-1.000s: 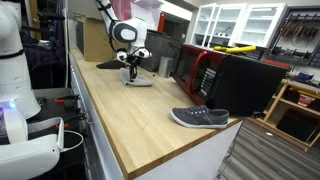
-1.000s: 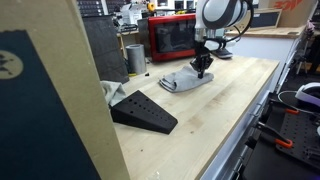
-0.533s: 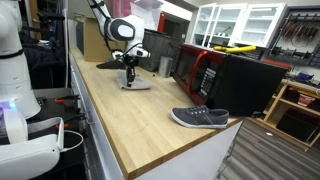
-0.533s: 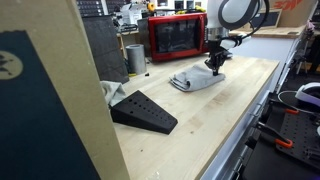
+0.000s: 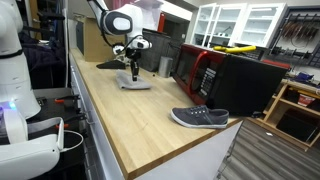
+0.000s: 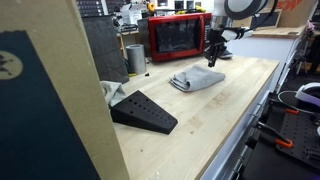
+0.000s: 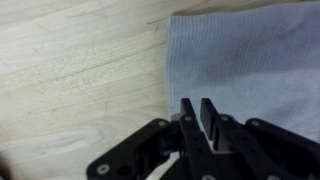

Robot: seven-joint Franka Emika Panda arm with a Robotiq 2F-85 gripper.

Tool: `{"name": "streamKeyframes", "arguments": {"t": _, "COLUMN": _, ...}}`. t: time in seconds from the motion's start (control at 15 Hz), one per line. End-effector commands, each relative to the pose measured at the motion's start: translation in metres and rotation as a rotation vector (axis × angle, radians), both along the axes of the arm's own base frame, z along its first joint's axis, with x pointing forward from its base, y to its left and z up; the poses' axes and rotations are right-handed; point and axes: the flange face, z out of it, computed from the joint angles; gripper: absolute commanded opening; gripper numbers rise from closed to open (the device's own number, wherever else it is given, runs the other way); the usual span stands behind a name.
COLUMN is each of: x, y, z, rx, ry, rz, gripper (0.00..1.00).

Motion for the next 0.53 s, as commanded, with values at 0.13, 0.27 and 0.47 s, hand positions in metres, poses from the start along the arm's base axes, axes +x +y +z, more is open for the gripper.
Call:
{"name": "streamKeyframes", "arguments": {"t": 0.13, "x": -0.028, "y": 0.037, "z": 0.031, "rx": 0.146, "ry": -0.085, "rz": 0.034, "gripper": 0.63}}
{"name": "streamKeyframes", "arguments": {"t": 0.27, "x": -0.032, "y": 0.055, "z": 0.035, "rx": 0.147, "ry": -0.110, "rz": 0.079, "gripper": 0.78}}
{"name": "streamKeyframes", "arguments": {"t": 0.47, "x": -0.037, "y": 0.084, "z": 0.031, "rx": 0.116, "ry": -0.121, "rz": 0.165, "gripper": 0.99}}
